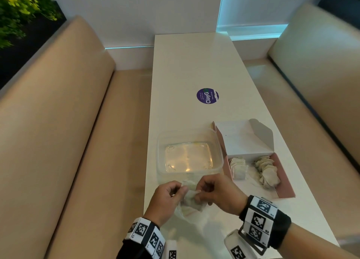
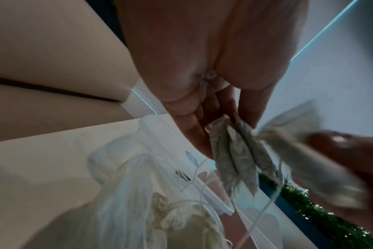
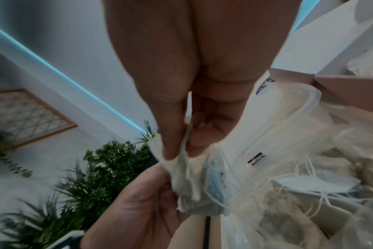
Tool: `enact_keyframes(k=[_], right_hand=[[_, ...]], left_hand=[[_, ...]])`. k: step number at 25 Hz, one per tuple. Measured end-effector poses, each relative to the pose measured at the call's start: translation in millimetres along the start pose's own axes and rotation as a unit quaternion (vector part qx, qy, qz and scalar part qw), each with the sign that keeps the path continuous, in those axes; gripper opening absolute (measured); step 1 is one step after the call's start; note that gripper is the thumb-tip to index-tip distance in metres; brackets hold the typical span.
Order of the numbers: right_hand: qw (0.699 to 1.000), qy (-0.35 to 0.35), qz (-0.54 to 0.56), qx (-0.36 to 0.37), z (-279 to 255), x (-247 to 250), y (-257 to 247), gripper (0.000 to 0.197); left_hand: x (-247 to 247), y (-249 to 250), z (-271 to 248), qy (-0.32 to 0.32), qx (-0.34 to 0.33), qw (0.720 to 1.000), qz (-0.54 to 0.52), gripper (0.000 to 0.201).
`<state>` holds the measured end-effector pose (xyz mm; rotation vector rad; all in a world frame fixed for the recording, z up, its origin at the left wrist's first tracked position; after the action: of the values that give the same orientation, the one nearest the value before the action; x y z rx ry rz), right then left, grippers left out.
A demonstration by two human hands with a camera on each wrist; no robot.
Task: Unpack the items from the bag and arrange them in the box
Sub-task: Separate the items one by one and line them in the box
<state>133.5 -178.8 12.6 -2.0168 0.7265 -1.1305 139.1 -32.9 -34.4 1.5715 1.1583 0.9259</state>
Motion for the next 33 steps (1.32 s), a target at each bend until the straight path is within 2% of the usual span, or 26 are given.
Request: enact_keyframes(k=[2, 5, 7, 10, 13, 15, 17, 20, 22, 24, 27, 30, 33], right_hand=[[0.998, 0.054, 0.022, -0.020, 6.7, 4.1, 8.8, 0.015], [0.999, 0.049, -0.019, -0.012, 12.3, -1.7, 8.5, 0.015], [0.994, 0.051, -0.094, -0.009, 17.8, 7.1, 16.4, 0.017], [0.967, 0.050, -0.244, -0.063, 25.6, 23.9, 47.2, 0.017], [0.941, 0.003, -0.328, -0.085, 26.0, -2.1, 68.1, 0.032], [0.934, 0.005, -0.349, -0.081, 24.7, -20.3, 72.7, 0.043], [0.930, 0.013, -0.361, -0.068, 24.4, -31.1, 74.2, 0.045], [0.935, 0.021, -0.346, -0.076, 26.4, -33.1, 78.2, 0.031], [0.939, 0.041, -0.331, -0.082, 25.1, -26.4, 78.9, 0.028], [0.942, 0.063, -0.320, -0.076, 23.2, -22.8, 76.7, 0.040], [0.929, 0.029, -0.362, -0.068, 22.1, -39.9, 70.7, 0.057], [0.914, 0.013, -0.401, -0.063, 25.9, -52.0, 68.8, 0.043], [0.933, 0.022, -0.350, -0.076, 25.4, -42.9, 74.9, 0.023]], left_hand=[[-4.3, -2.9, -4.6, -0.002, 0.013, 1.000, -0.025, 0.030], [-6.8, -8.5, -10.2, -0.008, 0.017, 0.999, -0.027, 0.031], [-0.2, -12.9, -11.9, 0.017, 0.021, 0.999, 0.020, 0.021], [24.4, -19.3, -15.7, 0.091, 0.028, 0.994, 0.059, 0.019], [43.4, -21.1, -21.4, 0.133, 0.030, 0.990, 0.033, 0.018], [48.9, -19.6, -24.5, 0.150, 0.027, 0.988, 0.027, 0.019], [52.5, -19.5, -26.4, 0.164, 0.028, 0.986, 0.025, 0.020], [58.3, -21.5, -27.4, 0.171, 0.037, 0.984, 0.016, 0.019], [61.6, -17.7, -28.1, 0.176, 0.032, 0.984, 0.016, 0.019], [65.7, -14.7, -28.5, 0.183, 0.029, 0.983, 0.014, 0.019], [66.4, -13.3, -29.2, 0.186, 0.028, 0.982, 0.010, 0.019], [62.4, -9.5, -30.3, 0.179, 0.025, 0.984, 0.010, 0.019], [60.5, -8.4, -32.1, 0.176, 0.023, 0.984, 0.016, 0.020]])
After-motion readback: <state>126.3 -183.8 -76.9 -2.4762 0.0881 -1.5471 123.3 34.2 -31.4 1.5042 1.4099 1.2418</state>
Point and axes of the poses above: each hand's wrist, its own z-axis towards the middle knuckle, its own x-axis out of the back of the hand, y = z × x, the point moved 9 cm from there along z, towards the middle knuckle, and after that the axes turned 11 degrees about -z, right-handed, at the moved point
